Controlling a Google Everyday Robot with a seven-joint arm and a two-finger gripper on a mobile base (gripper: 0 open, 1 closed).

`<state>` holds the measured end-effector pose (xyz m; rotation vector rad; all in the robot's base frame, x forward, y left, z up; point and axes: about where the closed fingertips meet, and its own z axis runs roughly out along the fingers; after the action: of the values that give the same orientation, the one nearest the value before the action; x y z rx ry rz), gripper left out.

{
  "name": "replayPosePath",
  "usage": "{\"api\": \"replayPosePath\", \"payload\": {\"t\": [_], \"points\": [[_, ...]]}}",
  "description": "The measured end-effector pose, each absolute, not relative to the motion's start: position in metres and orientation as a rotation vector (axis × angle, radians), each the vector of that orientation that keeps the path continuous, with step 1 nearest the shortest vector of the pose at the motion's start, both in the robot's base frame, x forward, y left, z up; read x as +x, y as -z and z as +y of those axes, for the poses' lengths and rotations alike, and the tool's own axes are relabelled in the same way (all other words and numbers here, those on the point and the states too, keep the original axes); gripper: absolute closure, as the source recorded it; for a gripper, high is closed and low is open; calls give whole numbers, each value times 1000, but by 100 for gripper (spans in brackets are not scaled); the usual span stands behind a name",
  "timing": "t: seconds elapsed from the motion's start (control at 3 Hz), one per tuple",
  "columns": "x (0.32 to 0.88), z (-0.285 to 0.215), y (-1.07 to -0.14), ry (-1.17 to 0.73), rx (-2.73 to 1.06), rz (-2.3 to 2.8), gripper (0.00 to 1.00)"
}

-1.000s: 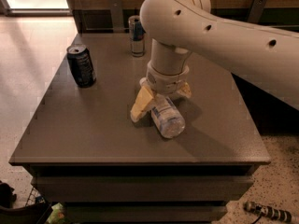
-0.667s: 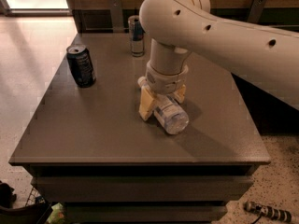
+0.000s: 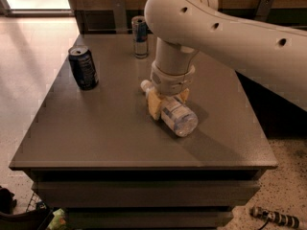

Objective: Place blue plastic bottle upright

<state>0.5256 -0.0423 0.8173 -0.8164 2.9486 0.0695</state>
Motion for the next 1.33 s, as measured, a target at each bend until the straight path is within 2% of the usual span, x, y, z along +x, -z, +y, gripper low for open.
{"api": "replayPosePath", "payload": {"t": [0.33,0.67,1.33], "points": [[525,-41,-817,-70,-819,2947,100],[525,-41,-817,-70,-819,2947,100],[529,-68,-885,-84,-772,2709,100]]}}
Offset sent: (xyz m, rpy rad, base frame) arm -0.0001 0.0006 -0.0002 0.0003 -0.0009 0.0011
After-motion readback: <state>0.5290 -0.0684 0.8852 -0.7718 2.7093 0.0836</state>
